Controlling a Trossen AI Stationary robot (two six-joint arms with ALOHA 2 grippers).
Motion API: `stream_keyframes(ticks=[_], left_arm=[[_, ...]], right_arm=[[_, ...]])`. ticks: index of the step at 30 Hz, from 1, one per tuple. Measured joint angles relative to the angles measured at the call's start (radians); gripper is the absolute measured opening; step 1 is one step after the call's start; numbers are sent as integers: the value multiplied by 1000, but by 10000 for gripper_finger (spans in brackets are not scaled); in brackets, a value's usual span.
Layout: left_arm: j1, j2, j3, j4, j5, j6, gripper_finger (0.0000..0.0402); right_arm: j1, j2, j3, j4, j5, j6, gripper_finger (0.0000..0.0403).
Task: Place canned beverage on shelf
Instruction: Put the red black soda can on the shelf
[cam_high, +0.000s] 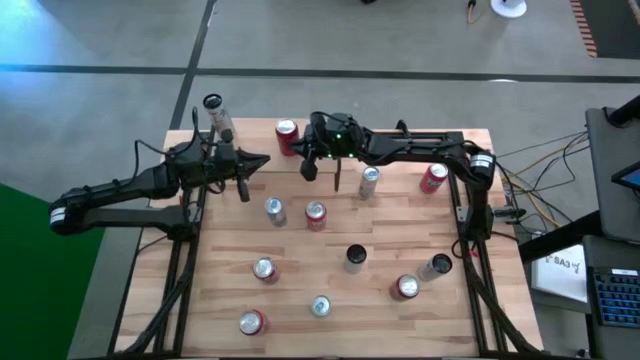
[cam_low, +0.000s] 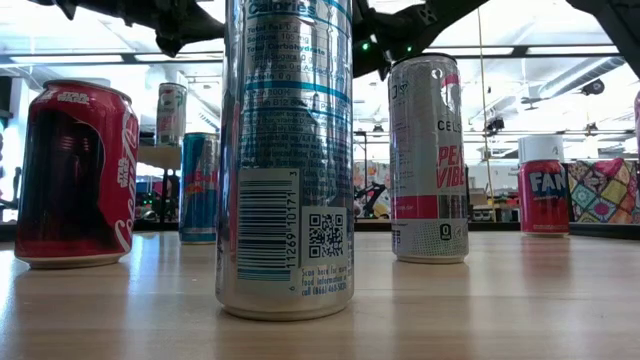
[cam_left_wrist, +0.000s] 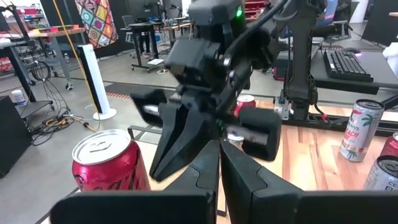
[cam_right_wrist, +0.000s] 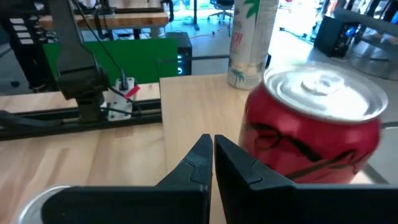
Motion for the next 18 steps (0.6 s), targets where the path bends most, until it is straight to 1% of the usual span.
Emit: stream_keyframes(ticks=[2, 5, 8, 18], left_arm=[[0, 0, -2, 8, 7, 0, 0], [0, 0, -3, 11, 8, 0, 0], [0, 5, -4, 11, 8, 0, 0], [0, 41, -4, 57, 8, 23, 0]], right_arm=[[0, 15, 0, 19, 2, 8, 9], [0, 24, 0, 27, 52, 5, 9], [0, 23, 0, 32, 77, -10, 9], [-11, 23, 0, 32, 79, -22, 9]])
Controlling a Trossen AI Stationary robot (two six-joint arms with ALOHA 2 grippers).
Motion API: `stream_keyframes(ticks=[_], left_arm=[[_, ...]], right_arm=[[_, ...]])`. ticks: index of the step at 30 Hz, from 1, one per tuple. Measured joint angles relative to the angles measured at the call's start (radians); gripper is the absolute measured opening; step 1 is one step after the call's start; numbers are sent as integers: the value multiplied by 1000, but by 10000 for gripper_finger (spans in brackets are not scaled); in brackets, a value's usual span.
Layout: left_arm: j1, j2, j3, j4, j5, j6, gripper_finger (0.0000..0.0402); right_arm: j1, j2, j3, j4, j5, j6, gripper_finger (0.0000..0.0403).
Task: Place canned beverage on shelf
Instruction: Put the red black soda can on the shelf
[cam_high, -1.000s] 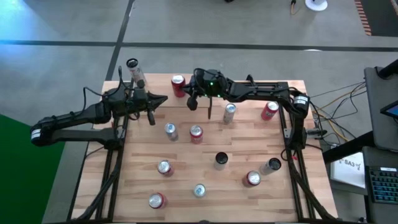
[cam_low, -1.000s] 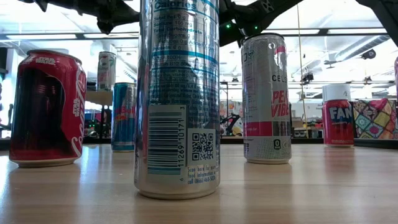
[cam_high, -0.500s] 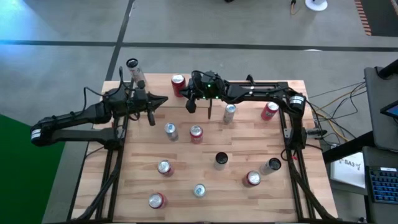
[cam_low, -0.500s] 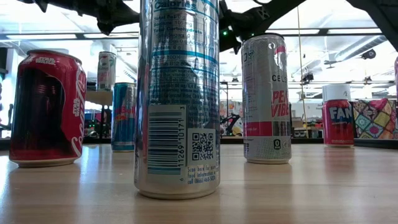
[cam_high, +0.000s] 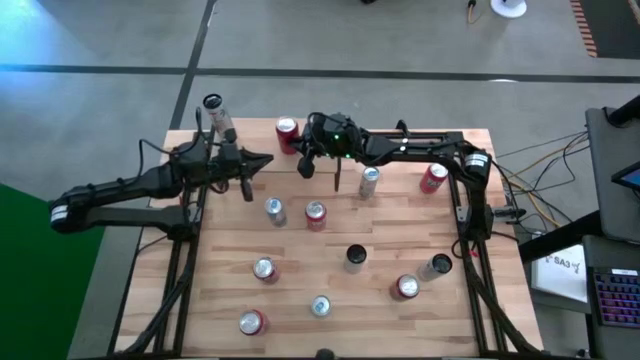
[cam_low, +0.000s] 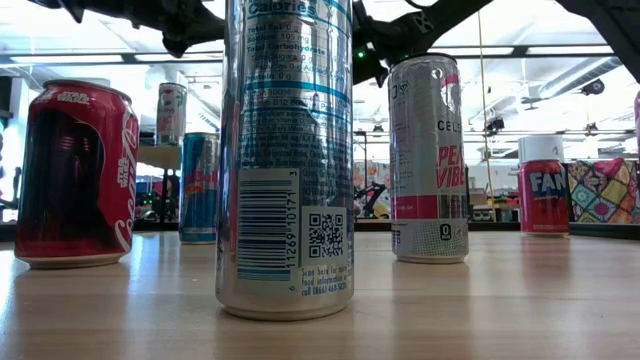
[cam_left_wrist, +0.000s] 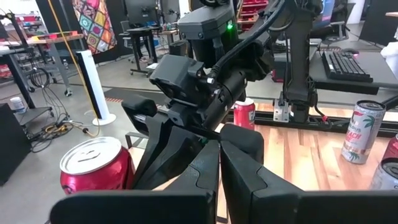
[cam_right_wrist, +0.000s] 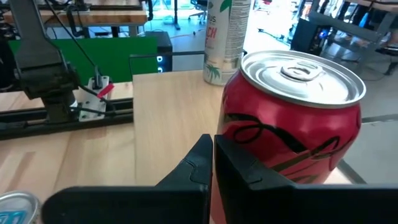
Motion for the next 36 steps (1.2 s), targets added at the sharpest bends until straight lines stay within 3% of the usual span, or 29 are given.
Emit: stream_keyframes(ticks=[10, 18, 25, 36], left_arm=[[0, 30, 0, 18, -1, 5, 0], [0, 52, 0, -33, -24, -16, 0], [1, 119, 0, -35, -76, -19, 0], [15, 238, 0, 38, -112, 8, 0]], right_arm=[[-12, -2, 0, -5, 1, -8, 9], [13, -59, 0, -131, -10, -7, 9], [-8, -89, 0, -247, 28, -15, 9], [-84, -89, 0, -282, 59, 17, 9]])
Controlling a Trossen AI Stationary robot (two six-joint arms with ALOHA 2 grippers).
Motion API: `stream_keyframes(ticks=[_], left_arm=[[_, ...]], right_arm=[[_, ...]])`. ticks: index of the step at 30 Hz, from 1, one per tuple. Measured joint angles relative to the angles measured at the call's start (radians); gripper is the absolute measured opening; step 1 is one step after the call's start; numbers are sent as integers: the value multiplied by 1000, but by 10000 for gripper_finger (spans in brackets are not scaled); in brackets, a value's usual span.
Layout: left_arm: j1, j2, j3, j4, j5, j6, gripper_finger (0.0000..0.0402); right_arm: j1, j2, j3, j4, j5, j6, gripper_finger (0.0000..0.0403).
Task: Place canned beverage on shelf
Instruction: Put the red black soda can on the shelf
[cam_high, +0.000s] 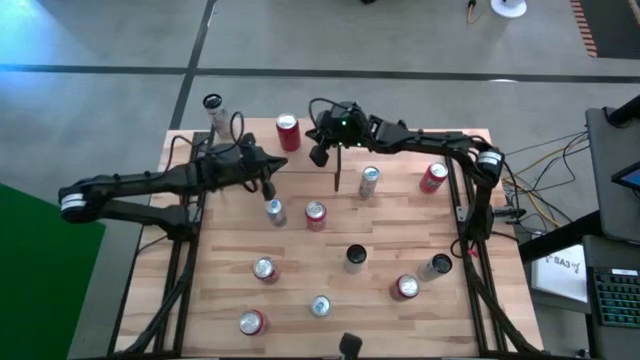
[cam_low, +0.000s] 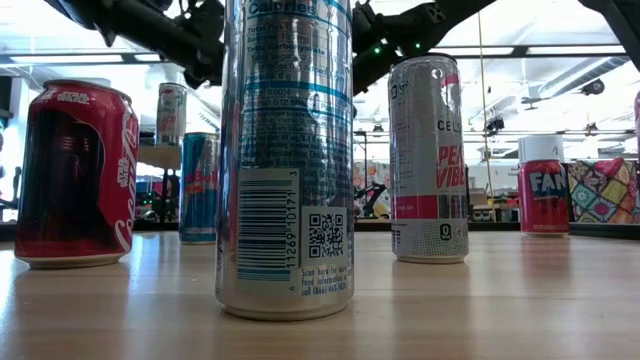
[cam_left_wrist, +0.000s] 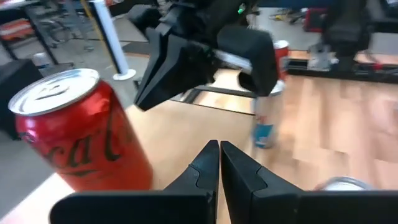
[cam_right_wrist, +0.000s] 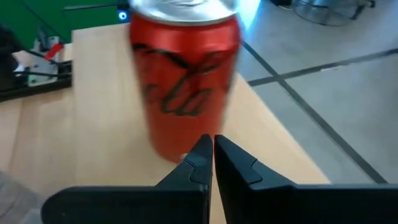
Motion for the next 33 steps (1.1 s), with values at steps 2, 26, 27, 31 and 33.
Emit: stream_keyframes(ticks=[2, 26, 27, 31, 33], left_arm=[[12, 30, 0, 22, -30, 18, 0], [132, 211, 0, 145, -49, 18, 0], [137, 214, 0, 145, -49, 13, 0], [155, 218, 0, 147, -50, -3, 0], [161, 219, 0, 147, -50, -12, 0]], right_arm=[[-10, 0, 0, 1, 1, 3, 9], [-14, 4, 0, 1, -6, 10, 9], [-14, 4, 0, 1, -6, 10, 9], [-14, 4, 0, 1, -8, 11, 9], [-14, 4, 0, 1, -8, 11, 9]])
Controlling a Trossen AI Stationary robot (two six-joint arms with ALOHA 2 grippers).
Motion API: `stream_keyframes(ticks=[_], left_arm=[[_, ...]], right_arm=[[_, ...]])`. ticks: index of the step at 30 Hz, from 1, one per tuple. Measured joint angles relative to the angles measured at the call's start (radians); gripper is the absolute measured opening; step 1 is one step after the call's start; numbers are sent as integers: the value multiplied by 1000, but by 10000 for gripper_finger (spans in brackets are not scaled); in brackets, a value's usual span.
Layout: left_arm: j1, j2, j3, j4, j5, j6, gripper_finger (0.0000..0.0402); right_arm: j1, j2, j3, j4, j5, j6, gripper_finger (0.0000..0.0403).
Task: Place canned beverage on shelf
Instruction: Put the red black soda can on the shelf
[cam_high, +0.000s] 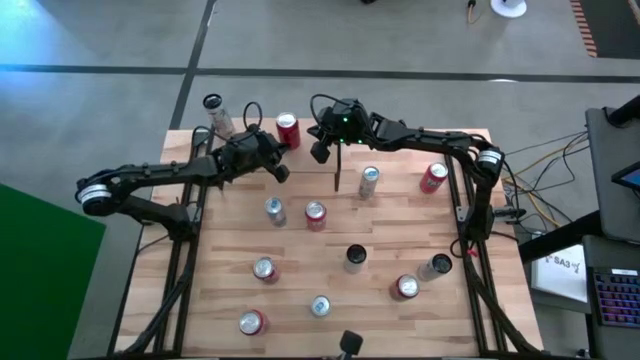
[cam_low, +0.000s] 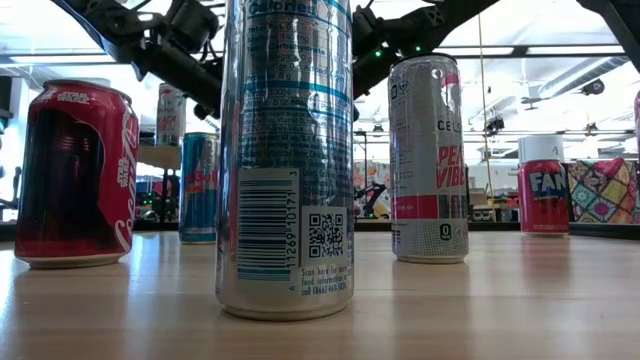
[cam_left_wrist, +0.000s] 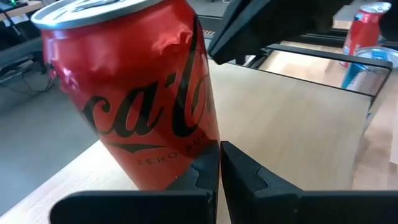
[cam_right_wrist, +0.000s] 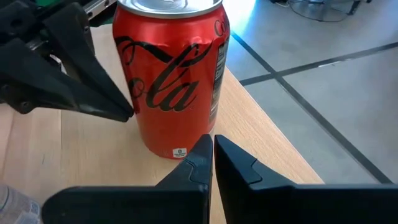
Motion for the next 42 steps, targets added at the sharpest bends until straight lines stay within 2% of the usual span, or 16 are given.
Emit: stream_keyframes(ticks=[12, 19, 21, 27, 30, 39, 42], left_arm=[[7, -47, 0, -6, 24, -39, 0], [-1, -150, 0, -75, 68, -39, 0], [-6, -178, 0, -79, 93, -36, 0], [-15, -254, 0, -80, 187, -34, 0], [-15, -302, 0, -80, 204, -35, 0], [-24, -416, 0, -109, 253, -35, 0], [-25, -439, 0, -136, 257, -35, 0]], right_arm=[[0, 33, 0, 12, -4, 1, 9], [5, 33, 0, 47, -163, -1, 9], [14, 34, 0, 67, -174, -10, 9], [36, 36, 0, 145, -175, -15, 9], [47, 36, 0, 189, -139, -1, 9], [53, 55, 0, 141, -121, 11, 9], [53, 51, 0, 90, -48, 34, 9]])
